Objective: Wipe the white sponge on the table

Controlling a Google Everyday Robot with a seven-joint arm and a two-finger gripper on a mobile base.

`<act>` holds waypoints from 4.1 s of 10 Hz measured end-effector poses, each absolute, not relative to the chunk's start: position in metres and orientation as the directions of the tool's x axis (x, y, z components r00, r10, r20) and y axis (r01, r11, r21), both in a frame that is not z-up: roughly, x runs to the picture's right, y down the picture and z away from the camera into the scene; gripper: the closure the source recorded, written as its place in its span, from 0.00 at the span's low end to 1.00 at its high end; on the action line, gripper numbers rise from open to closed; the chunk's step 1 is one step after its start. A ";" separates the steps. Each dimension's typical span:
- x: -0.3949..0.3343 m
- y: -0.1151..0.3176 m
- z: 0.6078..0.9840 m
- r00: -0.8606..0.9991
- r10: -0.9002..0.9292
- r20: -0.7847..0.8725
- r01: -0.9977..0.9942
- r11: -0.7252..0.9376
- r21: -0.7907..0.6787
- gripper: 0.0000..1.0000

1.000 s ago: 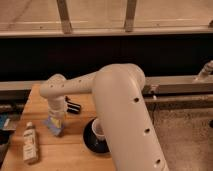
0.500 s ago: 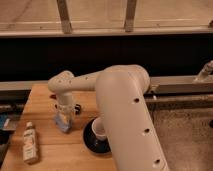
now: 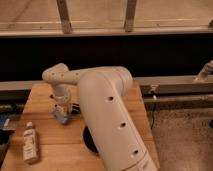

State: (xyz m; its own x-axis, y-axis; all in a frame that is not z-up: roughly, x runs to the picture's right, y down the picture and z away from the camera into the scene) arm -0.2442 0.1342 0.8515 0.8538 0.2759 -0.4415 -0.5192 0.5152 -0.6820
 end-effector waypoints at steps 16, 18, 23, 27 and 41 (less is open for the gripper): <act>-0.198 0.246 0.767 0.846 0.343 -0.407 -0.526 0.413 -0.744 1.00; -0.164 0.231 0.784 0.798 0.388 -0.462 -0.595 0.375 -0.711 1.00; -0.155 0.165 0.830 0.783 0.371 -0.499 -0.620 0.413 -0.667 1.00; -0.224 0.138 0.846 0.854 0.319 -0.411 -0.520 0.477 -0.709 1.00; -0.187 0.187 0.800 0.822 0.370 -0.433 -0.566 0.457 -0.686 1.00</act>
State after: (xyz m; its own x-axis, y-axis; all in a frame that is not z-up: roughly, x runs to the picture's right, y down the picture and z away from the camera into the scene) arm -0.1873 0.1871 0.7998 0.8222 0.3700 -0.4325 -0.5664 0.4570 -0.6858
